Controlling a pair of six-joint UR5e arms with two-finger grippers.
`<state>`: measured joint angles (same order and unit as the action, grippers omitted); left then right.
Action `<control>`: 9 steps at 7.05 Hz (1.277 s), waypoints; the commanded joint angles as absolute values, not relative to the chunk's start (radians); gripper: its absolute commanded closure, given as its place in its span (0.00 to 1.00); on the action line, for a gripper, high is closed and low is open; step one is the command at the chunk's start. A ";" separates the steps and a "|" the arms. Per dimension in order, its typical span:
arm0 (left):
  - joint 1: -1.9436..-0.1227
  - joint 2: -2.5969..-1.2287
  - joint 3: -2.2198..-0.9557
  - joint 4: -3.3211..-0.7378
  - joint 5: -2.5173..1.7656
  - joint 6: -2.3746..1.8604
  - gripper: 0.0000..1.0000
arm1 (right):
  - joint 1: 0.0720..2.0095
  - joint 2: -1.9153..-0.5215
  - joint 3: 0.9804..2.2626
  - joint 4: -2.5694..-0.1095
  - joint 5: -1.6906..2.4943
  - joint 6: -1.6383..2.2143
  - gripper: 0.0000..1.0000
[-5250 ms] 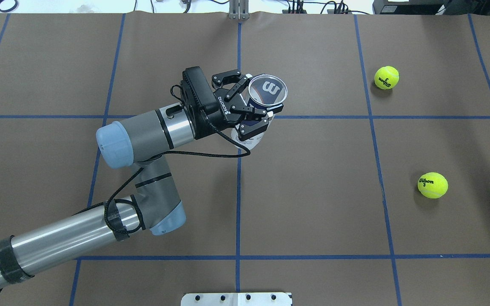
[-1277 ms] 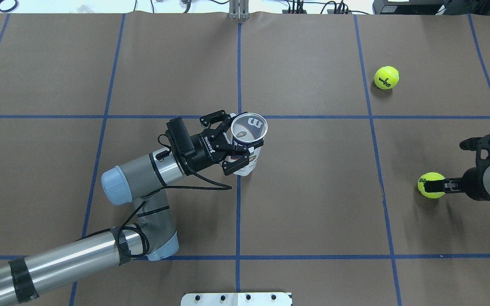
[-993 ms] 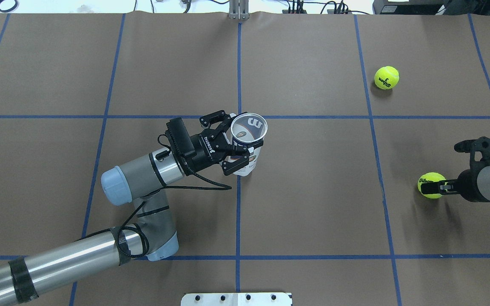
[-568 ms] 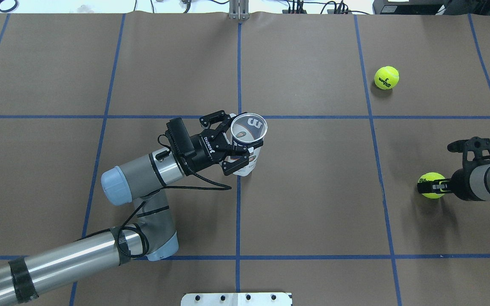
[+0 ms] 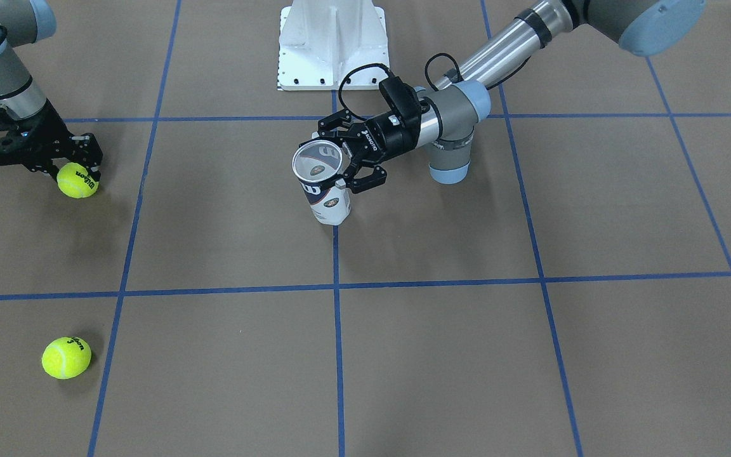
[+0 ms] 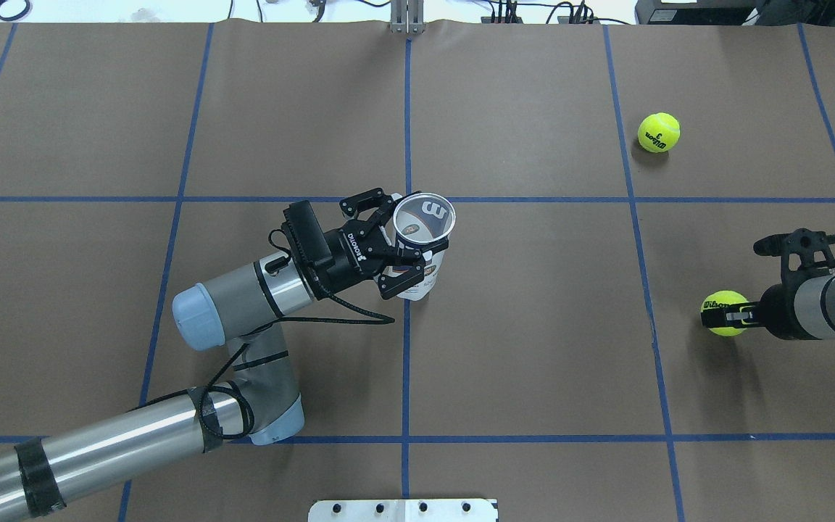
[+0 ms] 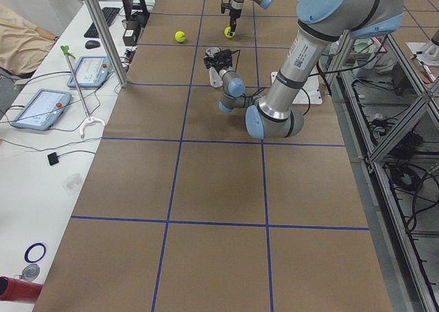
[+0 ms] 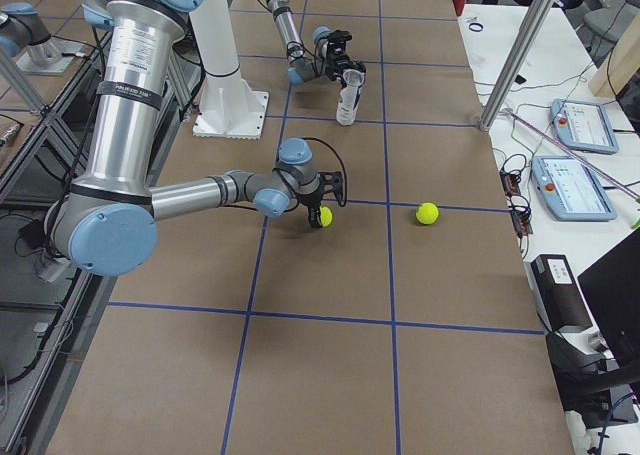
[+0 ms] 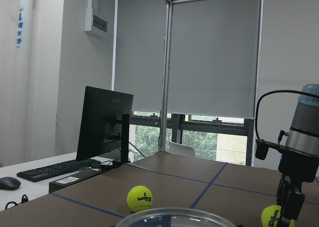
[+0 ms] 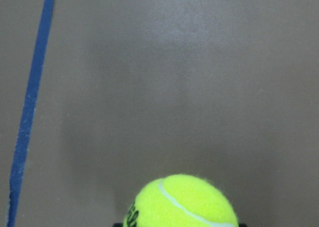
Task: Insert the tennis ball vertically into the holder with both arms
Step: 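Close the right gripper on the yellow tennis ball, then carry the yellow ball with the right gripper above the upright can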
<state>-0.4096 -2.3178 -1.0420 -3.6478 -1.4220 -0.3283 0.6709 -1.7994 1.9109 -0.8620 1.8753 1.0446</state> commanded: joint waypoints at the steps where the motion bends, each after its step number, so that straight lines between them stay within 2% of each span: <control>1: -0.410 -2.318 -1.042 -3.648 -1.422 -0.328 0.27 | 0.800 -1.697 1.930 -0.867 2.048 1.048 1.00; 3: -0.410 -2.318 -1.042 -3.648 -1.422 -0.328 0.26 | 0.960 -1.573 1.928 -0.880 2.277 1.071 0.99; 4: -0.410 -2.318 -1.042 -3.648 -1.422 -0.328 0.26 | 1.018 -1.468 1.930 -0.950 2.380 1.110 0.98; 6: -0.410 -2.318 -1.042 -3.648 -1.422 -0.328 0.26 | 1.039 -1.227 1.933 -1.108 2.431 1.286 0.95; 9: -0.410 -2.318 -1.042 -3.648 -1.422 -0.328 0.26 | 0.979 -0.979 1.934 -1.328 2.364 1.426 0.89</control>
<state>-0.4096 -2.3174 -1.0416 -3.6478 -1.4220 -0.3283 1.0101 -1.0722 1.9337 -1.2484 2.4009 1.3716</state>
